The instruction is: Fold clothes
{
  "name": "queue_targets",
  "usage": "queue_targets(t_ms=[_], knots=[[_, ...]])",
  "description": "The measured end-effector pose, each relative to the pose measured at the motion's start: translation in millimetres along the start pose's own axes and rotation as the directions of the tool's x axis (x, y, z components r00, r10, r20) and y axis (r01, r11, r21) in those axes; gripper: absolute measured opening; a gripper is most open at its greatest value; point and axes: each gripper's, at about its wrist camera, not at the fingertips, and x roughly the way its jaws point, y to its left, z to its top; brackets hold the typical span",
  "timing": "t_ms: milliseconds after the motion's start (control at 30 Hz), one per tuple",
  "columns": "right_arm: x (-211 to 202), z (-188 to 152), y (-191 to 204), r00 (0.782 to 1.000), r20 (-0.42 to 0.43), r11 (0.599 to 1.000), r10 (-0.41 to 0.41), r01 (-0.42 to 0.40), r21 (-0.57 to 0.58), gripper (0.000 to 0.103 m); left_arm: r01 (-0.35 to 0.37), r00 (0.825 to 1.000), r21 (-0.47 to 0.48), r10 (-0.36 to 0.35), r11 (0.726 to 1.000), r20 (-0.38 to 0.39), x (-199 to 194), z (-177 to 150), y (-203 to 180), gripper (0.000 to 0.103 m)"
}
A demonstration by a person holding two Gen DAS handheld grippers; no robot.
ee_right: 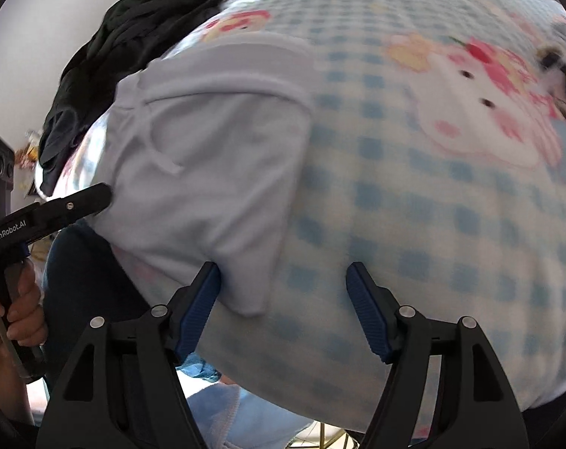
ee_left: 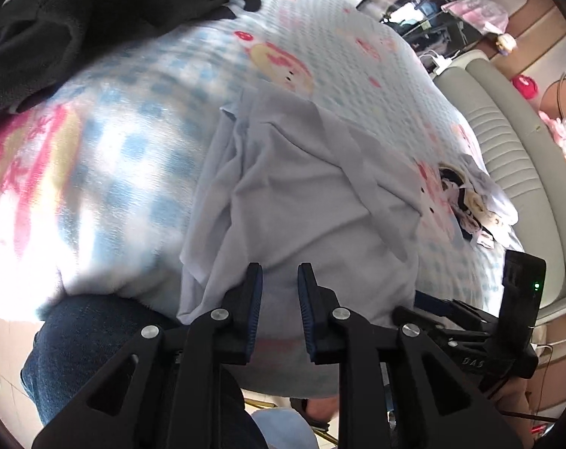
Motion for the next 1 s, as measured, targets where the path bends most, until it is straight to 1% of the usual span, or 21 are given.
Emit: queue_targets(t_ms=[67,100,133,167,200,233,267,333,367,433,500,567,600,667,700,733,767,800,833,933,1000], knots=[[-6,-2,-10,0.999,0.013,0.999,-0.034,0.034,0.024,0.071,-0.016,1.000,0.012,0.016,1.000,-0.002,2,-1,-2,0.021],[-9,-3,-14,0.998,0.017,0.998,-0.060,0.059,0.038,0.068,-0.024,1.000,0.017,0.024,1.000,-0.002,2,-2,-3,0.021],[-11,-5,-17,0.996,0.019,0.995,-0.092,0.091,0.048,0.060,-0.026,1.000,0.018,0.026,1.000,0.000,2,-2,-3,0.021],[-13,-6,-20,0.993,0.021,0.991,-0.119,0.118,0.058,0.059,-0.022,1.000,0.012,0.022,1.000,0.003,2,-3,-2,0.021],[-16,-6,-21,0.994,0.027,0.993,-0.105,0.103,0.065,0.060,-0.014,1.000,0.005,0.014,1.000,0.006,1,-3,-1,0.021],[-19,-5,-19,0.997,0.040,0.996,-0.068,0.065,0.067,0.066,-0.003,1.000,-0.006,0.003,1.000,0.006,1,-3,1,0.021],[-22,-4,-16,0.998,0.052,0.997,-0.031,0.028,0.066,0.068,0.009,1.000,-0.017,-0.009,1.000,0.006,1,-3,3,0.021],[-25,3,-4,0.997,0.079,0.999,0.024,-0.027,0.042,0.068,0.033,0.999,-0.040,-0.033,0.999,0.006,1,-2,7,0.021],[-23,7,2,0.996,0.085,0.999,0.034,-0.037,0.030,0.069,0.035,0.999,-0.041,-0.035,0.999,0.006,1,-2,7,0.021],[-12,16,9,0.997,0.075,1.000,0.017,-0.018,0.023,0.069,0.037,0.999,-0.039,-0.037,0.999,0.005,2,-2,6,0.021],[6,23,-1,0.999,0.035,0.999,-0.010,0.009,0.031,0.069,0.041,0.999,-0.045,-0.041,0.998,0.010,1,-2,7,0.021],[12,23,-7,1.000,0.020,0.998,0.003,-0.004,0.068,0.069,0.045,0.999,-0.052,-0.044,0.998,0.015,0,-3,8,0.021],[11,21,-11,1.000,0.027,0.996,0.003,-0.005,0.084,0.069,0.047,0.999,-0.055,-0.046,0.997,0.017,-1,-3,9,0.021],[4,18,-15,0.998,0.032,0.996,-0.050,0.047,0.082,0.069,0.064,0.997,-0.090,-0.059,0.994,0.057,-13,-1,15,0.021],[2,17,-17,0.997,0.034,0.995,-0.076,0.074,0.069,0.065,0.074,0.995,-0.108,-0.065,0.991,0.078,-19,0,18,0.021],[-1,17,-17,0.997,0.039,0.997,-0.074,0.072,0.041,0.065,0.083,0.993,-0.125,-0.071,0.989,0.098,-25,1,21,0.021],[-4,18,-17,0.997,0.045,0.998,-0.067,0.067,0.015,0.065,0.081,0.991,-0.129,-0.066,0.988,0.118,-31,3,24,0.024],[-9,19,-17,0.998,0.057,0.999,-0.034,0.034,0.005,0.068,0.076,0.989,-0.130,-0.058,0.989,0.136,-37,6,26,0.027],[-13,21,-17,0.998,0.067,1.000,-0.017,0.017,0.007,0.072,0.070,0.989,-0.119,-0.054,0.990,0.136,-38,11,29,0.033],[-14,29,-10,0.996,0.088,0.999,0.032,-0.033,0.008,0.073,0.045,0.995,-0.060,-0.040,0.997,0.089,-28,23,27,0.034],[-3,40,-1,0.995,0.077,0.998,0.057,-0.058,0.010,0.073,-0.014,0.997,0.000,0.014,1.000,0.070,-19,30,18,0.034]])
